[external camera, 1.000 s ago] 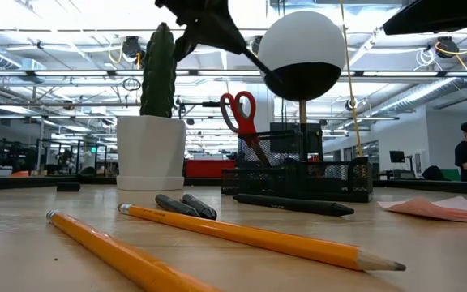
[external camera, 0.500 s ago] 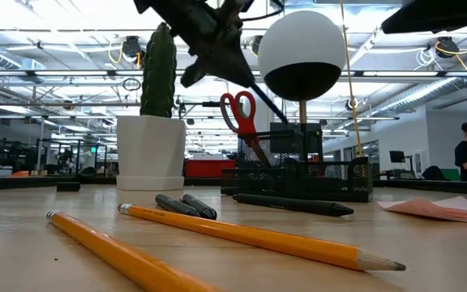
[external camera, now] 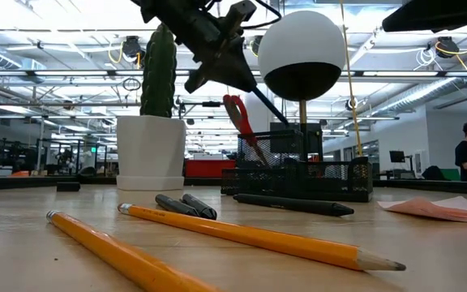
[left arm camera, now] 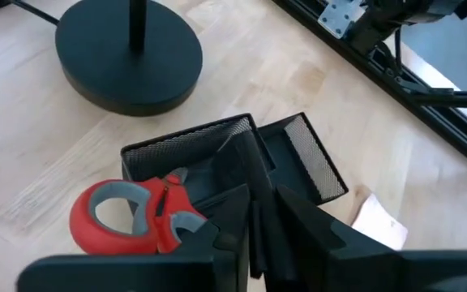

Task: Pick and place office supplies into organizer
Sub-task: Put the black pen into the black desk organizer

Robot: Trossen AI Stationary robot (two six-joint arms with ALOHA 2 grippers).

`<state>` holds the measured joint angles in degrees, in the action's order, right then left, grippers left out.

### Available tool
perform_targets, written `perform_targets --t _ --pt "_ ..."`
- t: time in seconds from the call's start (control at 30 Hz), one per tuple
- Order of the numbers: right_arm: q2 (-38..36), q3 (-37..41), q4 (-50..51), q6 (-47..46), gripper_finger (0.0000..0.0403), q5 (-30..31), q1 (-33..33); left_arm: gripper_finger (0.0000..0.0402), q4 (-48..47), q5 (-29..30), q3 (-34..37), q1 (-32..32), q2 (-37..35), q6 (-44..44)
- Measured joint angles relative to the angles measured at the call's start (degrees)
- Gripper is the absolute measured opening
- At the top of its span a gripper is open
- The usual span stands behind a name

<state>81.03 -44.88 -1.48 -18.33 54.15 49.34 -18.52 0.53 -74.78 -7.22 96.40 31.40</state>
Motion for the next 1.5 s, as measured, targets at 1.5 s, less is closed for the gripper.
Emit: perform_targets --t 1.5 --pt "0.73 4.37 -7.12 -8.39 0.0132 -7.47 -0.66 0.0113 7.97 10.71 0.02 20.97 -0.02 -5.69"
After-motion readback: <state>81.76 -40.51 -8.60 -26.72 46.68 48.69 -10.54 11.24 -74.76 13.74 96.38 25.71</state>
